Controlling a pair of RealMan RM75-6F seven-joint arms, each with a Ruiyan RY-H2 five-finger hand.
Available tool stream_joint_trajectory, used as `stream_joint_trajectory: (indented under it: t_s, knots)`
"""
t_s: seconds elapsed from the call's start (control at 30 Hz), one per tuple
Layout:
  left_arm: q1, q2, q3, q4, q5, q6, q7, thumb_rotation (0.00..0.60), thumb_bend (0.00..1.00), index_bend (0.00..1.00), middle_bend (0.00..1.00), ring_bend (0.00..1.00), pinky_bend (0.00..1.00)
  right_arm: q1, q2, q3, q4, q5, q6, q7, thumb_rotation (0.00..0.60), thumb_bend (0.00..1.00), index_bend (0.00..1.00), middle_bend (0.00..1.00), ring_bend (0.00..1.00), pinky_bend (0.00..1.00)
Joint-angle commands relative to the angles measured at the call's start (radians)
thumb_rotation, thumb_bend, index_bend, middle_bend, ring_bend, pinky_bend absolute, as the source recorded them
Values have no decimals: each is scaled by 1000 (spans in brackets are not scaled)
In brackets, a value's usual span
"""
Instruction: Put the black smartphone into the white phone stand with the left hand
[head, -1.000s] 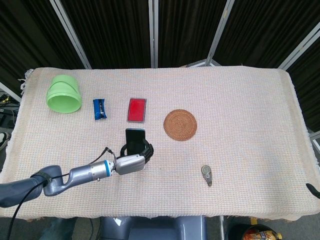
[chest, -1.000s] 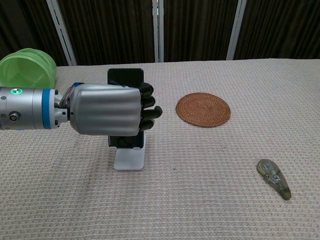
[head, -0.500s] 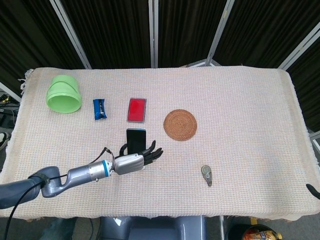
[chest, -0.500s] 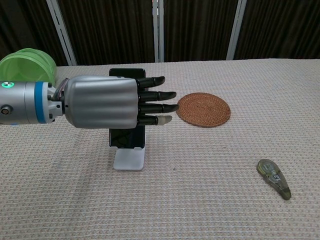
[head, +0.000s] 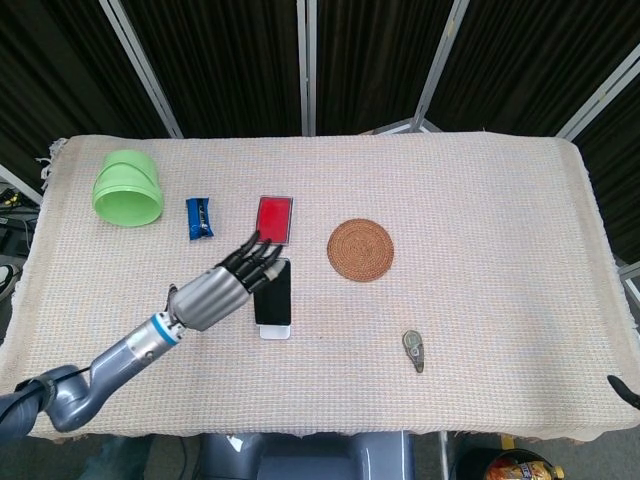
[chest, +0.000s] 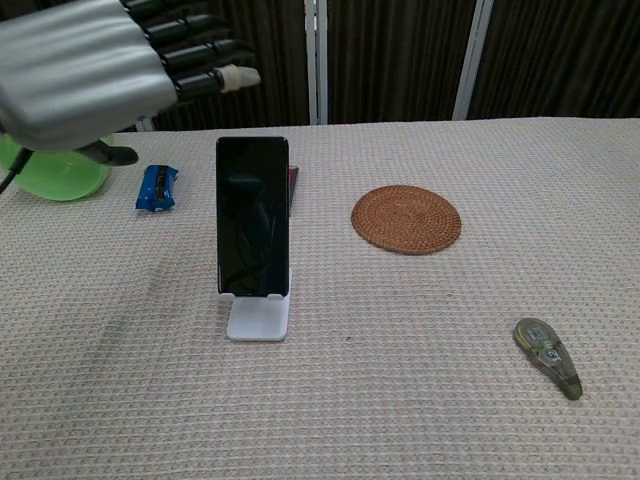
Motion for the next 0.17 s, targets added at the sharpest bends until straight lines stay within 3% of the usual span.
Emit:
stream_joint_trajectory:
  t_s: [0.03, 0.17]
  knots:
    - [193, 80, 0, -230, -224, 146, -74, 600, 0, 0, 0, 0, 0, 0, -2, -2, -3, -7, 1, -7, 600, 0, 0, 0, 0, 0]
    - [280, 145, 36, -305, -234, 233, -122, 600, 0, 0, 0, 0, 0, 6, -6, -2, -2, -12, -6, -24, 600, 0, 0, 0, 0, 0]
